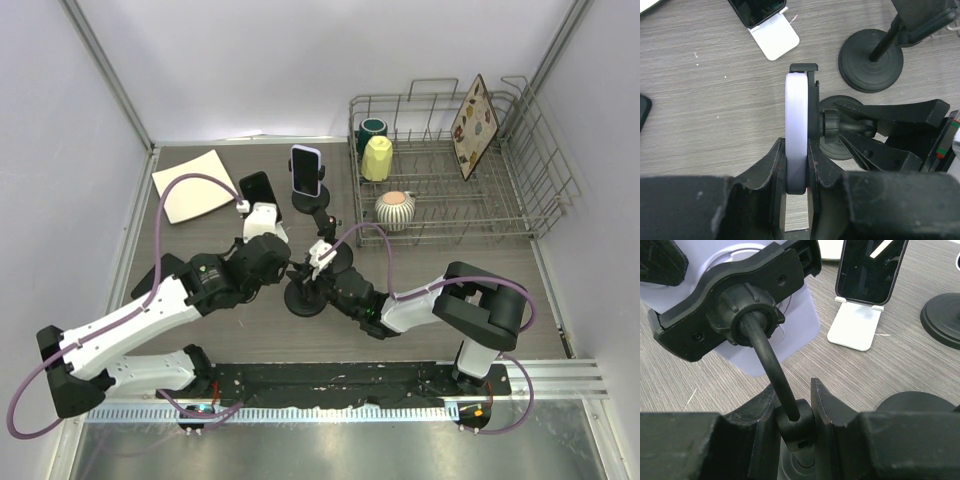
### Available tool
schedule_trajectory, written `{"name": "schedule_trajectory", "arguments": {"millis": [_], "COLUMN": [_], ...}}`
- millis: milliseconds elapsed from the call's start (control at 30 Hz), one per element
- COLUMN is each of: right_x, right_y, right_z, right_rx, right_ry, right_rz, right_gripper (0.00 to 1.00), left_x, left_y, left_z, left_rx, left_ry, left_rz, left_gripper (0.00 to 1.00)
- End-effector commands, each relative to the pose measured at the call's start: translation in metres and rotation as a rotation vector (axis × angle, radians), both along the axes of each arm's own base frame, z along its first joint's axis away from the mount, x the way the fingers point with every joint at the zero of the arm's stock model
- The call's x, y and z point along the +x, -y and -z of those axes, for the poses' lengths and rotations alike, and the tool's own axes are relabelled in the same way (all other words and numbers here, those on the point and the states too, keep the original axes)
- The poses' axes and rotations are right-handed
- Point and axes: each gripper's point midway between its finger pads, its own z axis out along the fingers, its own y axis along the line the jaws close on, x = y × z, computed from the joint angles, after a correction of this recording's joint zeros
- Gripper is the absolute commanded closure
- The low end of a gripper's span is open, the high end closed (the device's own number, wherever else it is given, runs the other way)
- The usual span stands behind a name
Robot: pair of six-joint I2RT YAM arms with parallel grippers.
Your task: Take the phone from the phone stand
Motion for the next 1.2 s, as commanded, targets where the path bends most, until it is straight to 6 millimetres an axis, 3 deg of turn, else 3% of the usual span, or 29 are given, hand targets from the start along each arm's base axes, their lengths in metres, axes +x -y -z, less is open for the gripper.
{"name": "schedule_trajectory", "arguments": {"millis": [0,67,133,167,200,233,267,300,367,467,700,933,1167], "right_x": [0.038,0.036,0.032,0.032,0.031,0.031,0.031,0.03,0.028,0.026,0.016,0.0,-0.004], "right_y": [0.038,0.037,0.035,0.035,0.034,0.033,0.033,0.033,0.031,0.028,0.015,0.001,-0.005], "right_z": [-0.009,-0.007,-0.008,-0.008,-0.008,-0.008,-0.008,-0.008,-0.009,-0.008,-0.003,0.0,0.001], "right_rx": [0.102,0.12,0.135,0.145,0.146,0.149,0.152,0.15,0.153,0.156,0.152,0.127,0.119], "right_ry": [-0.043,-0.063,-0.07,-0.074,-0.076,-0.078,-0.079,-0.08,-0.079,-0.081,-0.085,-0.071,-0.061], "right_rz": [0.255,0.254,0.253,0.256,0.261,0.263,0.267,0.264,0.258,0.243,0.174,0.087,0.059], "right_gripper": [0.99,0.99,0.99,0.99,0.99,0.99,0.99,0.99,0.99,0.99,0.99,0.99,0.99], "left_x": [-0.014,-0.006,0.004,0.007,0.013,0.014,0.016,0.02,0.022,0.027,0.042,0.072,0.082], "left_y": [-0.04,-0.042,-0.027,-0.02,-0.008,-0.004,0.0,0.006,0.009,0.009,0.023,0.001,0.017], "left_z": [-0.003,-0.015,-0.022,-0.023,-0.036,-0.032,-0.035,-0.044,-0.043,-0.047,-0.063,-0.052,-0.04], "left_rx": [0.088,0.051,-0.027,-0.063,-0.153,-0.158,-0.188,-0.243,-0.249,-0.269,-0.325,-0.304,-0.278], "left_ry": [-0.014,0.056,0.112,0.126,0.172,0.185,0.2,0.233,0.254,0.307,0.458,0.508,0.477], "left_rz": [-0.137,-0.176,-0.159,-0.143,-0.136,-0.117,-0.109,-0.109,-0.095,-0.094,-0.05,-0.133,-0.04], "left_gripper": [1.0,1.0,0.91,0.72,0.63,0.54,0.37,0.3,0.15,0.04,0.04,0.14,0.24]}}
